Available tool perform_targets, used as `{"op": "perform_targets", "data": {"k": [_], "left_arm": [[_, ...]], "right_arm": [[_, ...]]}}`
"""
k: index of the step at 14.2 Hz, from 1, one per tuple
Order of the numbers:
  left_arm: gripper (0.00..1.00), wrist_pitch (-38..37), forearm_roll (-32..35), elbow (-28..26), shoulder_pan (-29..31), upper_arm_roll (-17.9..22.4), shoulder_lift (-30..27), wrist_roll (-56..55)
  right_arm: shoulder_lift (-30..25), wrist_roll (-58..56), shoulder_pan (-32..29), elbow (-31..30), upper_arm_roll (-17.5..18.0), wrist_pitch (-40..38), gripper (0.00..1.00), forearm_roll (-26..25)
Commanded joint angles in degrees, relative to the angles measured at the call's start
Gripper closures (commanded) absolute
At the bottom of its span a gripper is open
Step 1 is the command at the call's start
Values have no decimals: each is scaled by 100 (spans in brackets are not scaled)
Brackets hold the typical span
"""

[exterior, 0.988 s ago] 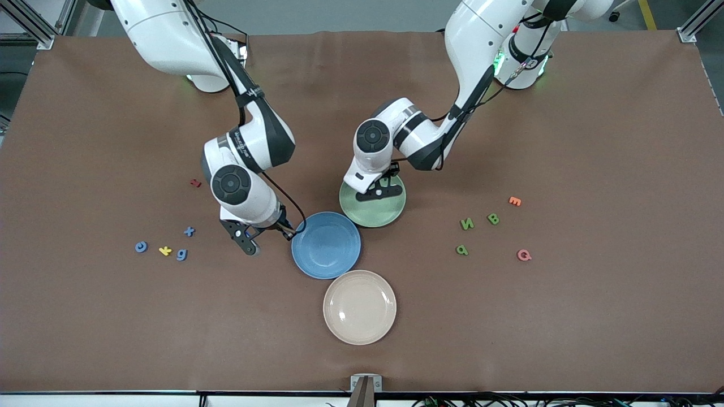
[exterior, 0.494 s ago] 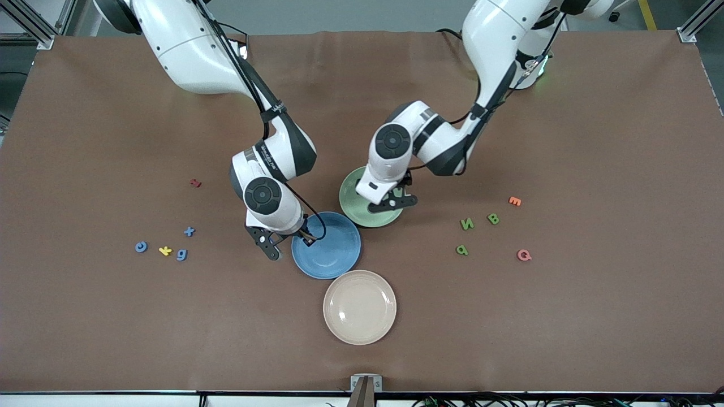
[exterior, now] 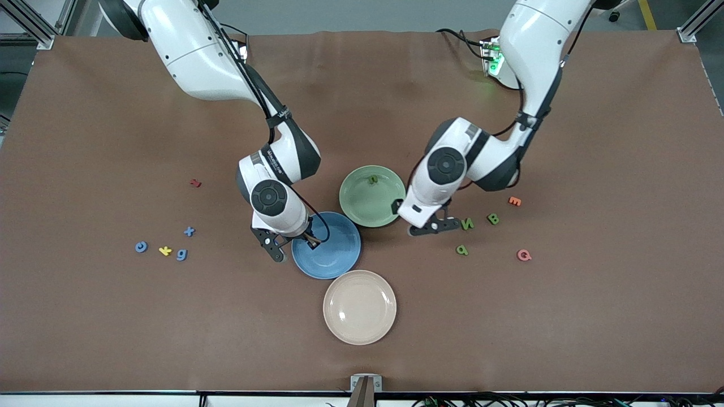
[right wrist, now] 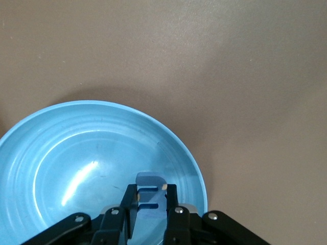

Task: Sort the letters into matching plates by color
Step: 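Move the left gripper to green b while the right gripper releases blue E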

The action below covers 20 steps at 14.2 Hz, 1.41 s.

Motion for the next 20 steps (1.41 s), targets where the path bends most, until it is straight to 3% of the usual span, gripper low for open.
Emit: {"op": "perform_targets", "data": {"k": [1, 8, 11, 16, 20], "left_arm": [[1, 8, 373, -164, 246, -32, -109, 65], [1, 668, 717, -120, 905, -41, 401, 494], [3, 930, 717, -58, 1081, -33, 585, 934], [10, 1178, 717, 21, 1108, -24, 797, 1181], [26, 1186, 726, 12, 1099, -24, 867, 1181]], "right_arm": [[94, 92, 69, 164, -58, -34, 97, 70], [120, 180, 131, 164, -58, -17, 97, 79], [120, 180, 131, 164, -58, -16, 92, 79], [129, 188, 131, 164, -58, 28, 92, 105], [138, 180, 131, 164, -58, 28, 90, 105]]}}
